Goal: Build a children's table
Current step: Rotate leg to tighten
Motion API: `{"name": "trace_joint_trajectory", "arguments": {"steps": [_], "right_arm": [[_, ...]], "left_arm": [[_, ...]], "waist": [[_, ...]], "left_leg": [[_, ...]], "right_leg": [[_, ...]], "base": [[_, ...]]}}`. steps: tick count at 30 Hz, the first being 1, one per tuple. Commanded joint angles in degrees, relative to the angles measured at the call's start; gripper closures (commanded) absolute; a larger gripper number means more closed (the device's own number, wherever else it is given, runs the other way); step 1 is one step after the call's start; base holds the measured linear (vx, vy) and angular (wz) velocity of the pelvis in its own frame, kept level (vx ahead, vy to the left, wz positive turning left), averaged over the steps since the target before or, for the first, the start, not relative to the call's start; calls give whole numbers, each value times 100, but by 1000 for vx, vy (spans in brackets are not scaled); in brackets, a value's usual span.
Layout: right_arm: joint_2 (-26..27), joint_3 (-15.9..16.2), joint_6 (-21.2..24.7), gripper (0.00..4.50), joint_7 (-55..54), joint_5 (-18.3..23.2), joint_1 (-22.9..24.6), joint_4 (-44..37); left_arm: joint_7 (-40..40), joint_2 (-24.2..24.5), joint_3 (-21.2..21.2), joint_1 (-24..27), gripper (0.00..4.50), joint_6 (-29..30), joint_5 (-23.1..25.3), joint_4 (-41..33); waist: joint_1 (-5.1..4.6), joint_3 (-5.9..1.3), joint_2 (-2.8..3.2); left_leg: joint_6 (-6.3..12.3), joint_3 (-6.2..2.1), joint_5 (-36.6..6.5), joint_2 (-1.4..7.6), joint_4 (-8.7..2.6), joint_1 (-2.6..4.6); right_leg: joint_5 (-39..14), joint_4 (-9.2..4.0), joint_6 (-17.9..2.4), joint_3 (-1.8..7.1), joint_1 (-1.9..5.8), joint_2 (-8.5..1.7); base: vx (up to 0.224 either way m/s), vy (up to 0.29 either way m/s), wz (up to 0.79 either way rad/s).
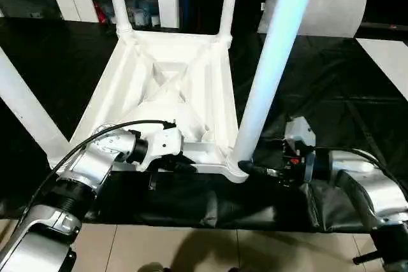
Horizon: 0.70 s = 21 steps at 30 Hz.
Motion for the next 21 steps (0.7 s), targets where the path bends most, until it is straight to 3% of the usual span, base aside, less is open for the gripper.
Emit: {"name": "trace_joint_trajectory", "arguments": {"steps": [1,4,9,16,17,19,21], "right_arm": [[-34,24,-74,164,110,-88,-101,146],[34,77,-194,198,194,-125,-246,442],[145,85,-237,240,305,-127,-421,721],[223,60,-26,253,425,56,-314,534],[336,51,63,253,295,91,-186,351],[444,86,127,254,-30,-28,-103,222],[575,148,181,254,-482,-260,-60,138]], "left_arm": [[-163,-58,-120,16,450,-13,-60,-169],[-197,-37,-130,82,450,37,-93,-242],[-244,-54,-84,98,450,141,-195,-305],[-131,-105,-11,164,450,385,-272,-447],[117,-164,29,198,450,534,-220,-514],[304,-226,49,244,450,750,-188,-599],[543,-324,76,281,450,1039,-151,-729]], "waist": [[29,-422,-16],[77,-441,-39],[80,-417,-17],[71,-404,-21],[74,-414,5],[74,-404,4],[38,-363,-3]], "left_leg": [[1018,-94,610,479,-381,47],[962,-77,582,474,-353,27],[951,-80,517,479,-349,5],[918,-80,484,477,-355,1],[921,-84,522,479,-351,1],[915,-86,509,489,-358,5],[784,-96,228,477,-400,-1]], "right_leg": [[974,-170,-2181,165,296,-455],[1004,-146,-2165,180,300,-465],[912,-138,-2151,165,270,-437],[916,-137,-2138,174,273,-436],[975,-134,-2144,173,275,-435],[985,-143,-2130,179,262,-439],[553,-199,-2082,178,256,-437]], "base": [[0,0,0],[0,0,0],[0,0,0],[0,0,0],[0,0,0],[0,0,0],[0,0,0]]}}
